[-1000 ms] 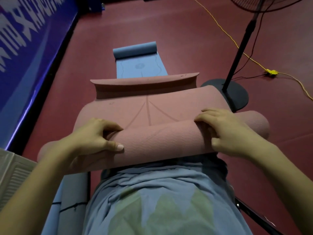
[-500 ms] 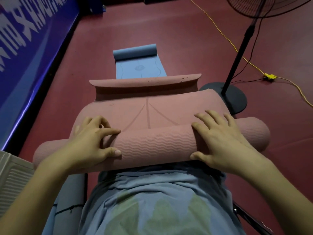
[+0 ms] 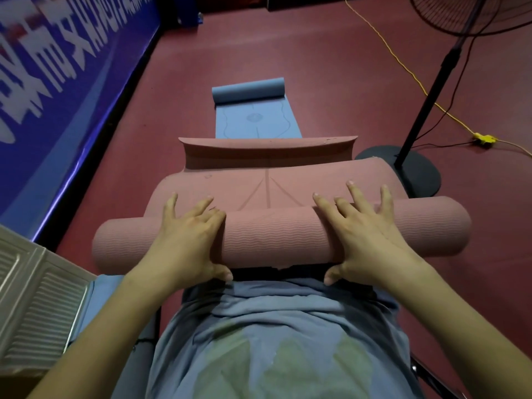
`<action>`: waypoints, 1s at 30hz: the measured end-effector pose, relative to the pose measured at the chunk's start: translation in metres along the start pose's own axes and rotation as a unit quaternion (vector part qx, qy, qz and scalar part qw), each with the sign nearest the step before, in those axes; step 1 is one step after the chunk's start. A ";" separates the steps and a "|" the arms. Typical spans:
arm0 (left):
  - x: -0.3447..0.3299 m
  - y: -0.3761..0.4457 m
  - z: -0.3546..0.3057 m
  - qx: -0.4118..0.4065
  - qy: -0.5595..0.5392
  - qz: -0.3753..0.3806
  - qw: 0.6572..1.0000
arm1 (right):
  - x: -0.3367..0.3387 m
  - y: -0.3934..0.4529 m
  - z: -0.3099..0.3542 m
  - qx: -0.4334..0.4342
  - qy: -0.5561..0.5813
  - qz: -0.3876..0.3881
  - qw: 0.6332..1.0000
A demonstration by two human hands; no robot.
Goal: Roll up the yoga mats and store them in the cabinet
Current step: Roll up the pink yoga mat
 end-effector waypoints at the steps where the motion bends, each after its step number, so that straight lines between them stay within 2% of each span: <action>1: -0.001 0.003 -0.001 0.005 0.007 -0.004 1.000 | -0.002 0.003 0.000 -0.002 -0.005 0.002 1.000; 8: -0.021 0.026 -0.006 0.014 0.019 -0.001 1.000 | -0.003 0.032 0.000 -0.003 -0.026 0.023 0.999; 11: -0.022 0.036 -0.001 0.012 0.001 0.010 1.000 | -0.002 0.044 -0.006 0.009 0.004 0.026 1.000; 15: -0.020 0.040 0.003 -0.015 -0.017 -0.034 0.999 | -0.002 0.048 -0.011 0.022 0.022 0.018 0.999; 18: -0.005 0.042 0.000 -0.031 -0.010 -0.033 0.999 | 0.004 0.049 -0.016 0.026 0.027 0.037 0.999; 23: 0.025 0.047 -0.008 -0.070 0.023 0.025 0.997 | 0.020 0.050 -0.034 0.010 0.130 0.138 0.982; 30: 0.025 0.028 -0.022 -0.081 0.004 0.088 0.993 | 0.019 0.039 -0.033 0.031 0.121 0.259 0.958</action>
Point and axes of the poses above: each hand's wrist, its own y-axis towards the middle knuckle, its own x-axis out of the back of the hand, z = x × y, the point moved 3 cm from there along y, towards the middle knuckle, and after that the axes turned 2 degrees about -z, right-handed, at the moved point
